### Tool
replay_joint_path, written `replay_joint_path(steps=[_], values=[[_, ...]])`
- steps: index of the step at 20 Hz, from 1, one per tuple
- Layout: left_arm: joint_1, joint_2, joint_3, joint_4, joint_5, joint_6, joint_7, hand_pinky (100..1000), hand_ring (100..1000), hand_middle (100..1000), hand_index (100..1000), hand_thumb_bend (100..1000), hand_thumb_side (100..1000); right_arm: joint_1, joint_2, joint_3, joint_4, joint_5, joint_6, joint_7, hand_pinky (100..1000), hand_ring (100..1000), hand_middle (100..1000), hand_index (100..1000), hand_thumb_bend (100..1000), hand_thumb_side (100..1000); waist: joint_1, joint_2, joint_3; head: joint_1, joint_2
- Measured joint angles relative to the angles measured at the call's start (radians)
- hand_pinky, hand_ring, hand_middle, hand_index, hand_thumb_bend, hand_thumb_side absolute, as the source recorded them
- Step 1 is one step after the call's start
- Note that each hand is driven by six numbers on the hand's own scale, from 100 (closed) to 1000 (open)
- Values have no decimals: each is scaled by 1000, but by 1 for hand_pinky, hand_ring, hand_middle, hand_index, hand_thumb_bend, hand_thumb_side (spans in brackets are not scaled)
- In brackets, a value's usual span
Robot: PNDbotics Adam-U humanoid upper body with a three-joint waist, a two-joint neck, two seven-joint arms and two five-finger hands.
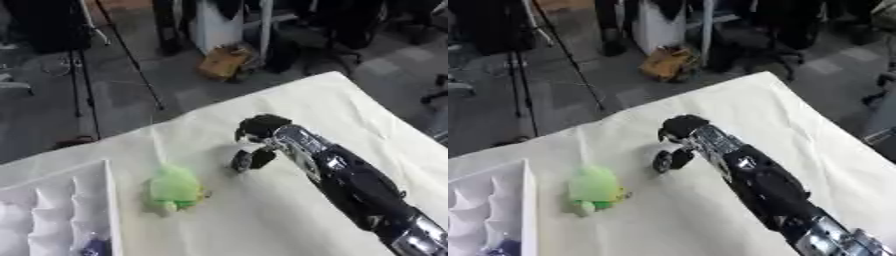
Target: Pick up objects on the table and place them in the box.
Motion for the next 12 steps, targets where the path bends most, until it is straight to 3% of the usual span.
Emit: replay_joint_path(steps=[2, 4, 5, 6, 8, 12], values=[[-1, 0, 0, 0, 0, 0, 0, 972, 848, 809, 735, 441, 851, 0, 0, 0, -5, 1, -13, 8, 684, 751, 785, 766, 352, 470, 0, 0, 0, 0, 0], [-2, 0, 0, 0, 0, 0, 0, 972, 849, 809, 735, 441, 851, 0, 0, 0, -6, 1, -21, 7, 656, 720, 728, 615, 306, 421, 0, 0, 0, -1, -3], [-3, 0, 0, 0, 0, 0, 0, 972, 849, 809, 735, 441, 851, 0, 0, 0, -6, 1, -24, 3, 656, 720, 728, 615, 306, 421, 0, 0, 0, -2, -3], [-3, 0, 0, 0, 0, 0, 0, 972, 849, 809, 735, 441, 851, 0, 0, 0, -7, 1, -24, -4, 630, 693, 688, 528, 285, 388, 0, 0, 0, -3, -3], [-3, 0, 0, 0, 0, 0, 0, 972, 849, 809, 735, 441, 851, 0, 1, 0, -12, 1, -21, -27, 606, 666, 651, 444, 244, 346, 0, 0, 0, -3, -4], [-4, 0, 0, 0, 0, 0, 0, 972, 849, 809, 735, 441, 851, 0, 1, 0, -21, -1, -5, -90, 574, 629, 604, 381, 205, 324, 0, 0, 0, -4, -8]])
